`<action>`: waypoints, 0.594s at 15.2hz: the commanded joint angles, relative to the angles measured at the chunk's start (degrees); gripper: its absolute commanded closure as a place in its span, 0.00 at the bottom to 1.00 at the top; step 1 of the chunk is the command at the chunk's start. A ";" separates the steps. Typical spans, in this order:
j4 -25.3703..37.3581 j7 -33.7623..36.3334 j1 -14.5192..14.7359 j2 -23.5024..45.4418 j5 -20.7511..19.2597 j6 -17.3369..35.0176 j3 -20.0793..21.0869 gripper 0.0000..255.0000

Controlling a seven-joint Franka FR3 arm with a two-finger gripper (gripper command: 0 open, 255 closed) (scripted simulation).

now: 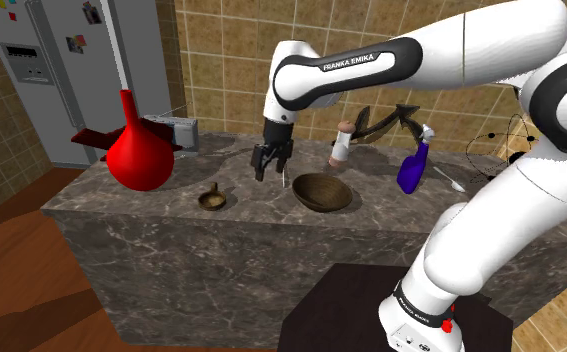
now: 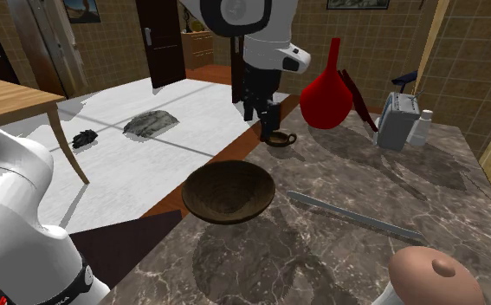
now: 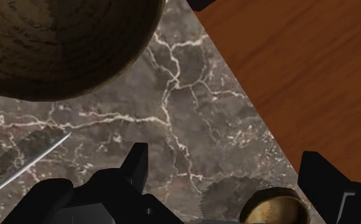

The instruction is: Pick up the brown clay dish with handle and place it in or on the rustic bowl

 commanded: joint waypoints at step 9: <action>13.28 2.98 1.64 19.83 2.76 10.23 2.02 0.00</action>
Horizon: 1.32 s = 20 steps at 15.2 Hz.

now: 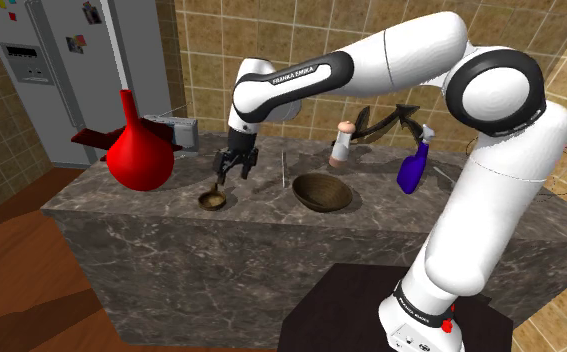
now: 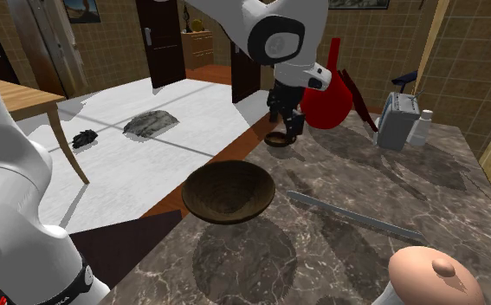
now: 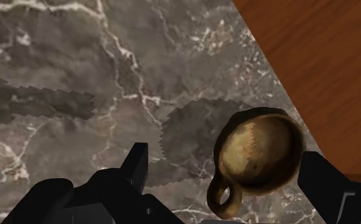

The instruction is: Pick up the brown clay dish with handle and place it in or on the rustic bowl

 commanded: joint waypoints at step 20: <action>1.13 0.37 1.13 7.24 0.65 7.05 0.76 1.00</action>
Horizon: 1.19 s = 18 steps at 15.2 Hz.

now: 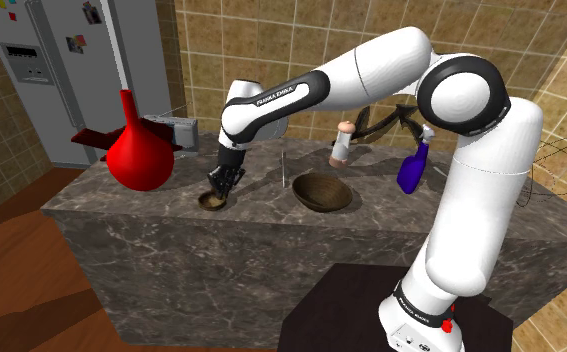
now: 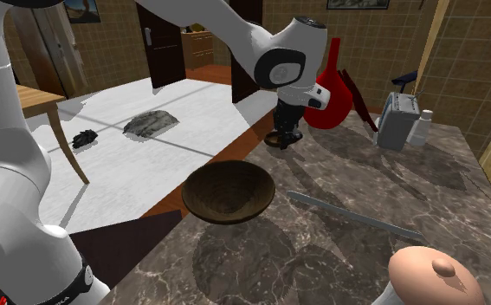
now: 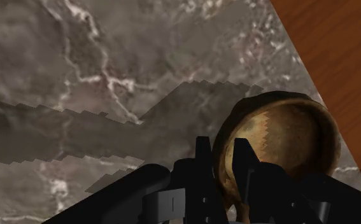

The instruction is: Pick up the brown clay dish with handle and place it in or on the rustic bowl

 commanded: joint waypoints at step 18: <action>4.27 1.75 -0.25 -3.44 -0.61 -7.55 -0.17 1.00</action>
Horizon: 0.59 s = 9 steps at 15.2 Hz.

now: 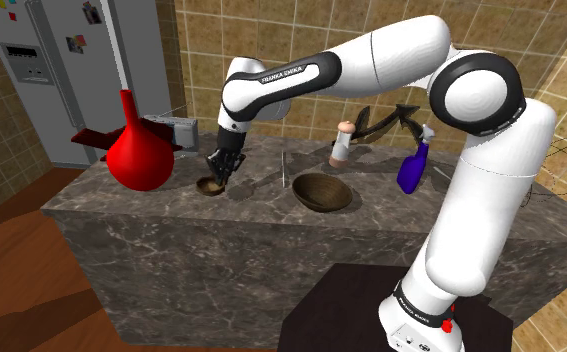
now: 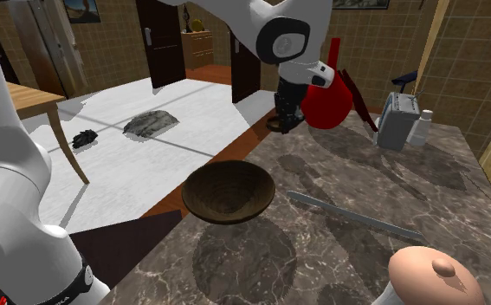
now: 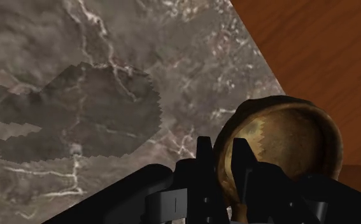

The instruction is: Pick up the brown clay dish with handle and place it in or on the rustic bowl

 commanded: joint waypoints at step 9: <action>5.07 1.62 -0.19 -2.10 -0.53 -7.03 -0.14 1.00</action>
